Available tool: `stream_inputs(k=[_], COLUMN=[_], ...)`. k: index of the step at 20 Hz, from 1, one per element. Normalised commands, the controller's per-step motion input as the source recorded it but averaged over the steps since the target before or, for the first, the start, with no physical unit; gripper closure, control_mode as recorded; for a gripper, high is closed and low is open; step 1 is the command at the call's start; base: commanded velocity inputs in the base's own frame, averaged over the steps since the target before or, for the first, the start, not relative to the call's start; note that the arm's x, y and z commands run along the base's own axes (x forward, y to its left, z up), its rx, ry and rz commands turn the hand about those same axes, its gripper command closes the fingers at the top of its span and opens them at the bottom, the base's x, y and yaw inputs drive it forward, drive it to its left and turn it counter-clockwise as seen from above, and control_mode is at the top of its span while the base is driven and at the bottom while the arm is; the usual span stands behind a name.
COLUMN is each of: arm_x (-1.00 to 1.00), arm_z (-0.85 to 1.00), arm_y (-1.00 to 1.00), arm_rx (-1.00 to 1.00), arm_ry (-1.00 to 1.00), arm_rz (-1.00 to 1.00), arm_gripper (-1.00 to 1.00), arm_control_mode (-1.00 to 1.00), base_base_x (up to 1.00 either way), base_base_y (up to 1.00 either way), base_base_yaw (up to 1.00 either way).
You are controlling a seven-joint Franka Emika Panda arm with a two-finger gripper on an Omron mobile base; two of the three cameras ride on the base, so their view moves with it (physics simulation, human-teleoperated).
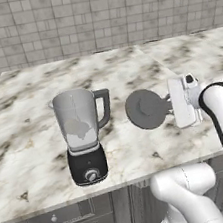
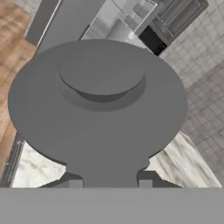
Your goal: Grab the garlic and lemon from the fridge, place them in the blender, close the lid, and turn on the blender to create a marinade.
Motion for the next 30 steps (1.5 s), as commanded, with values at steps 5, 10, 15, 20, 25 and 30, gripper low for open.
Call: stream_inputs(k=[5, 10, 15, 20, 25, 30], arm_x=[0.00, 0.04, 0.54, 0.61, 0.45, 0.42], arm_z=[0.84, 0.67, 0.54, 0.21, 0.00, -0.06], arm_y=[0.73, 0.66, 0.61, 0.60, 0.57, 0.52], arm_rx=[0.06, 0.05, 0.00, -0.10, -0.21, -0.16], arm_ry=[0.00, 0.00, 0.12, 0.32, 0.31, 0.16], arm_rz=[0.02, 0.00, 0.00, 0.00, -0.02, -0.06], arm_gripper=[1.00, 1.00, 1.00, 1.00, 1.00, 1.00], arm_control_mode=[-1.00, -1.00, -1.00, -1.00, -1.00, -1.00], base_base_x=[0.00, 0.00, 0.00, 0.00, 0.00, 0.00], base_base_y=[0.00, 0.00, 0.00, 0.00, 0.00, 0.00], base_base_yaw=[0.00, 0.00, 0.00, 0.00, 0.00, 0.00])
